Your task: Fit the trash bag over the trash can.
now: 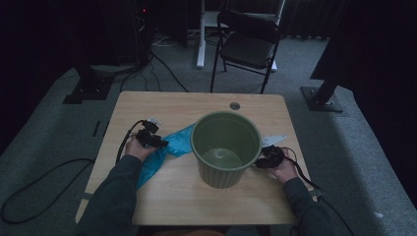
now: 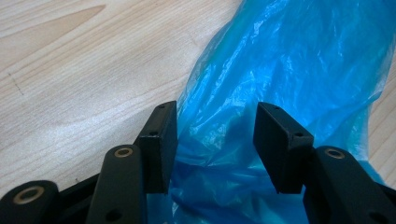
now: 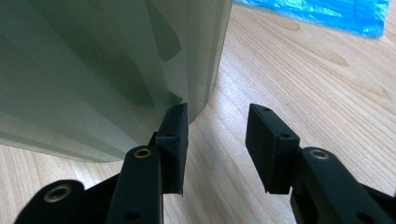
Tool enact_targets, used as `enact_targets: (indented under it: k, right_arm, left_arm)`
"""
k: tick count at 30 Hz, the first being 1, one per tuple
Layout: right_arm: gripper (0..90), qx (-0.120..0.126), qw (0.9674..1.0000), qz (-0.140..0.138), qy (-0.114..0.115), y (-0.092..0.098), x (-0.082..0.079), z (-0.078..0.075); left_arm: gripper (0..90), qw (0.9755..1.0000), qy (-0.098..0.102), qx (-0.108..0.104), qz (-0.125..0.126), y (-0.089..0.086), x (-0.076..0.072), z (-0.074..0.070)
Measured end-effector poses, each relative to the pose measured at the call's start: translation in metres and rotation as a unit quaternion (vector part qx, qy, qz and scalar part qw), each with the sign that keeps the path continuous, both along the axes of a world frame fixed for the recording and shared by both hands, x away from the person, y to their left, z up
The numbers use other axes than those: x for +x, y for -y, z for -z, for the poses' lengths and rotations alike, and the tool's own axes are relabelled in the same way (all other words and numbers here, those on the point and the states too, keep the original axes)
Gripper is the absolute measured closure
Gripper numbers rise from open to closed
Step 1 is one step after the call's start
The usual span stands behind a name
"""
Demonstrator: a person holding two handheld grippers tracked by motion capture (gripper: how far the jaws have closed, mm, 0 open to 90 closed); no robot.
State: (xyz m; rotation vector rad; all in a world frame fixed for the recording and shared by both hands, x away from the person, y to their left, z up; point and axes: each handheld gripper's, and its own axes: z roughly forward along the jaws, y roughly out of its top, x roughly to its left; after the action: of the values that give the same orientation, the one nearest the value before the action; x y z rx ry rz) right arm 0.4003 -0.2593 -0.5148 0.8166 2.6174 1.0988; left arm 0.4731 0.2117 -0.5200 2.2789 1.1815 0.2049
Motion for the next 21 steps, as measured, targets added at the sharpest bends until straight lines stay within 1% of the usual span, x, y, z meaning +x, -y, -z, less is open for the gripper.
enact_targets:
  k: [2,4,5,7,9,10,11,15,16,17,20,21]
  right_arm:
    - [58.8,0.000,1.0000,0.001,-0.001,0.000,0.000,0.000]
    - [58.8,0.000,1.0000,0.000,-0.001,0.000,0.000,0.000]
    - [58.9,-0.001,1.0000,0.000,-0.001,0.000,0.000,0.000]
    - [58.9,-0.001,1.0000,0.000,-0.001,0.000,0.000,0.000]
    - [58.9,-0.002,1.0000,0.000,0.000,0.000,0.000,0.000]
    - [58.9,-0.002,1.0000,0.000,0.000,0.000,0.000,0.000]
    - [58.9,-0.003,1.0000,0.000,0.001,0.000,0.000,0.000]
    - [59.0,-0.002,1.0000,0.000,0.001,0.000,0.000,0.000]
    - [59.0,-0.002,1.0000,0.000,0.001,0.000,0.000,0.000]
    - [59.1,-0.002,1.0000,0.000,0.001,0.000,0.000,0.000]
    - [59.2,-0.001,1.0000,-0.001,0.000,-0.001,0.000,0.000]
    - [59.2,-0.001,1.0000,-0.001,0.000,-0.001,0.000,0.000]
  left_arm:
    - [49.1,1.0000,0.004,0.004,0.004,0.000,-0.001,0.000]
    - [48.3,1.0000,0.004,0.004,0.004,0.000,-0.001,0.000]
    - [47.7,0.9994,0.016,0.027,0.016,0.005,-0.004,0.000]
    - [48.9,0.9974,0.031,0.059,0.027,0.010,-0.007,0.000]
    - [51.9,0.9977,0.029,0.057,0.023,0.011,-0.007,-0.001]
    - [57.2,0.9977,0.029,0.057,0.023,0.011,-0.007,-0.001]
    - [65.0,0.9979,0.030,0.054,0.022,0.010,-0.007,-0.001]
    - [84.0,0.9981,0.025,0.049,0.027,0.009,-0.008,-0.001]
    - [84.0,0.9986,0.018,0.038,0.031,0.008,-0.007,-0.001]
    - [88.1,0.9989,0.016,0.033,0.031,0.007,-0.007,-0.002]
    - [89.5,0.9994,0.017,0.006,0.028,0.001,-0.007,-0.006]
    - [89.6,0.9994,0.017,0.006,0.028,0.001,-0.007,-0.006]
